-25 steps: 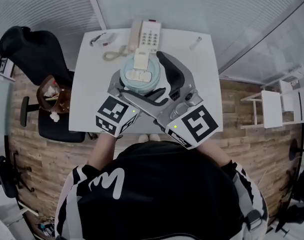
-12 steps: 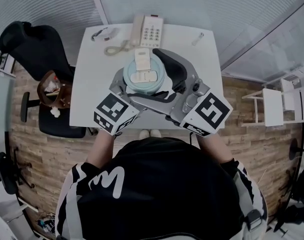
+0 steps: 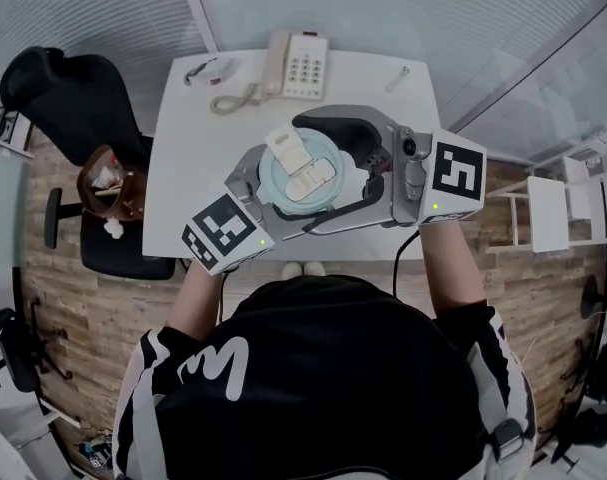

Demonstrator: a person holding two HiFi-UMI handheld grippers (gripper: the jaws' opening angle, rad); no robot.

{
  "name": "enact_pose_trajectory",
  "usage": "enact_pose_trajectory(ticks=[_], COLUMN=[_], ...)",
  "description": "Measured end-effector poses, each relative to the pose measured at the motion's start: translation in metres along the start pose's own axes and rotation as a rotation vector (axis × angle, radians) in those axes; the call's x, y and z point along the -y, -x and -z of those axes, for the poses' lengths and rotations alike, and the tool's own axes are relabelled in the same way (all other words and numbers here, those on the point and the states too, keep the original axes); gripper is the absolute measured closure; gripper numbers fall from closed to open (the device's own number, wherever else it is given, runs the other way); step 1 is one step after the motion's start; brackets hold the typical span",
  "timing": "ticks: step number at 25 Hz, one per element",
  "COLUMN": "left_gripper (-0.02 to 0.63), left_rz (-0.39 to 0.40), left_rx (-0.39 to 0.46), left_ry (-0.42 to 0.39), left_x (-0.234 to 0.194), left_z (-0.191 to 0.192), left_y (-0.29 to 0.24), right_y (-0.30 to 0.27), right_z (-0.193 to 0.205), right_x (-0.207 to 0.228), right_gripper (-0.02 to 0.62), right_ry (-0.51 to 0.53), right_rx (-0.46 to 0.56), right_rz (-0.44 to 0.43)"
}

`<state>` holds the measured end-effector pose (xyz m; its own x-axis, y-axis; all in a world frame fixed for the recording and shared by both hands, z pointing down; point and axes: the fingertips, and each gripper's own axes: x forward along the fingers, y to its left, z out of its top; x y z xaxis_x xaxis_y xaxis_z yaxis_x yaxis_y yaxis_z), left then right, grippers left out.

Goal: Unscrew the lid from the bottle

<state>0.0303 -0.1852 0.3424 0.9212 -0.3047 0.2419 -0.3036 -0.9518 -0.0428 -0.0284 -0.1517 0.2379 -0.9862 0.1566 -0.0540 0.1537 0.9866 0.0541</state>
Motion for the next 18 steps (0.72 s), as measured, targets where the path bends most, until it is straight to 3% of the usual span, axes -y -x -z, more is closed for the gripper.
enact_pose_trajectory(ticks=[7,18], left_gripper=[0.158,0.160], left_rz=[0.104,0.241], left_rx=[-0.010,-0.023], left_ry=[0.013,0.058], left_x=[0.013,0.029], left_z=[0.004,0.005], left_y=[-0.005,-0.011], right_y=[0.004,0.005], right_z=[0.004,0.001], right_x=[-0.008,-0.015], right_gripper=[0.130,0.123], right_ry=[-0.026,-0.069], right_rx=[-0.056,-0.079], right_rz=[-0.239,-0.371])
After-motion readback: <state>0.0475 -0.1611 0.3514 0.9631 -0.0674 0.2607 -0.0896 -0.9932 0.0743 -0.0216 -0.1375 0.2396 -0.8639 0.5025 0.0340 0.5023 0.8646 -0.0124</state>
